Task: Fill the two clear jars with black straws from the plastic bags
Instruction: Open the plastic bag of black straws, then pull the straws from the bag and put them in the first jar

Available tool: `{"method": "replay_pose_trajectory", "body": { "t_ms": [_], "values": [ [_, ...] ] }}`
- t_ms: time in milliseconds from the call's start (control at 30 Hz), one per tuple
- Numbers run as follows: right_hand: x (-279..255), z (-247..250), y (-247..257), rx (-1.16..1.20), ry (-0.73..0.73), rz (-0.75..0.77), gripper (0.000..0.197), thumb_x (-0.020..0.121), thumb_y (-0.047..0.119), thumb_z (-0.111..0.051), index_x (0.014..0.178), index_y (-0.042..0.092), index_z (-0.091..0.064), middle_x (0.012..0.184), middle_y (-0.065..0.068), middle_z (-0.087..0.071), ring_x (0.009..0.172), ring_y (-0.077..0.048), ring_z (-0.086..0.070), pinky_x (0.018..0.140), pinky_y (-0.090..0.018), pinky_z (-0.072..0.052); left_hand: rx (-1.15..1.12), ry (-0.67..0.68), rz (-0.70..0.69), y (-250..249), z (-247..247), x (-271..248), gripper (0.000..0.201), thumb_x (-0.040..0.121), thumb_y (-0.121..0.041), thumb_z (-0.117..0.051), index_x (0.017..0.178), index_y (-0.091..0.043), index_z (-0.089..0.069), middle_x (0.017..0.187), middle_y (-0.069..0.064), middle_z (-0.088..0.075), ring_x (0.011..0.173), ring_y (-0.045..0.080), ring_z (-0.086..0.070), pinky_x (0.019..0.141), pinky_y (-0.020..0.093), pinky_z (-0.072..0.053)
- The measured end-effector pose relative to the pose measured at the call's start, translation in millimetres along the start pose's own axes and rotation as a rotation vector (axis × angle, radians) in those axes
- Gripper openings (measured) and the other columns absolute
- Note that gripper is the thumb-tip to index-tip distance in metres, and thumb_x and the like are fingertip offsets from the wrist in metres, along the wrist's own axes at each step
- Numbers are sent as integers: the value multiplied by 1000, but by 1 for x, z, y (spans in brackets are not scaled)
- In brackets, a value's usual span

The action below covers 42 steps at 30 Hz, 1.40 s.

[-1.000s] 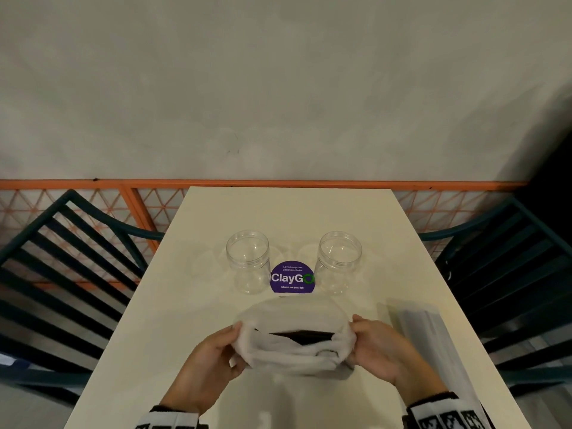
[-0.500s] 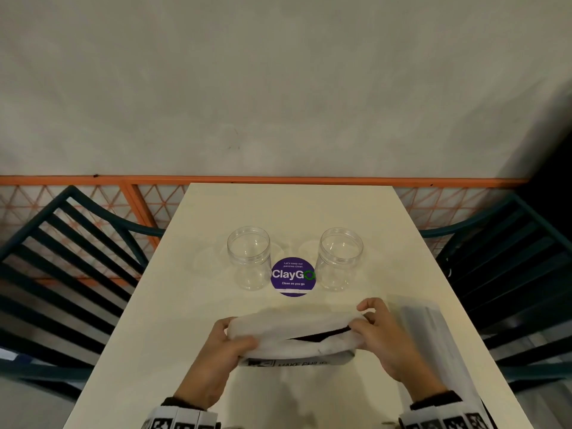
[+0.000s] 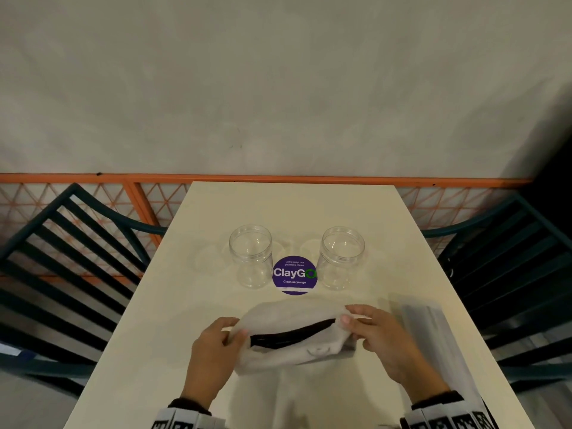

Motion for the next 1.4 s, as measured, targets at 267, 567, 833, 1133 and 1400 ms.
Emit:
{"method": "replay_pose_trajectory", "body": {
  "t_ms": [267, 567, 833, 1133, 1400],
  "values": [
    [4, -8, -35, 719, 224, -364, 36, 44, -3, -84, 61, 11, -55, 52, -3, -50, 35, -12, -35, 35, -22, -33, -695, 241, 326, 23, -13, 1, 12, 92, -19, -48, 92, -8, -52, 87, 16, -60, 72, 22, -55, 66, 31, -42],
    [1, 5, -40, 72, 138, -254, 22, 87, 34, -60, 83, 16, -47, 68, 4, -46, 57, -11, -37, 54, -21, -35, -554, 294, 288, 21, -32, -7, 45, 78, -13, -71, 112, -22, -43, 78, 3, -57, 64, 13, -51, 60, 24, -40],
    [13, 10, 10, -645, -156, 194, 18, 92, 28, -53, 79, 16, -50, 58, 7, -45, 52, -5, -40, 46, -13, -32, -139, 19, 39, 6, -14, 1, 29, 80, 8, -44, 87, -19, -36, 94, 7, -39, 73, 21, -41, 59, 28, -35],
    [12, 10, 1, -651, -129, 184, 11, 98, 19, -38, 89, 14, -43, 64, 3, -48, 57, -12, -44, 49, -20, -31, -20, -28, -44, -1, -27, -7, 59, 81, 13, -43, 54, -32, -70, 100, -7, -53, 92, 8, -50, 73, 8, -34],
    [0, -9, 31, -1039, -107, 502, 19, 83, 8, -59, 99, 17, -56, 87, -3, -57, 78, -21, -50, 65, -29, -42, 390, 104, -167, -13, -43, -10, 55, 77, -1, -60, 130, -16, -49, 129, 5, -46, 117, 18, -47, 92, 10, -26]
  ]
}}
Point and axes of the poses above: each hand's wrist, its own x-axis towards the middle knuckle, its own z-axis out of the back of the hand, y = z × x, the point moved 9 cm from there along x, towards the middle knuckle
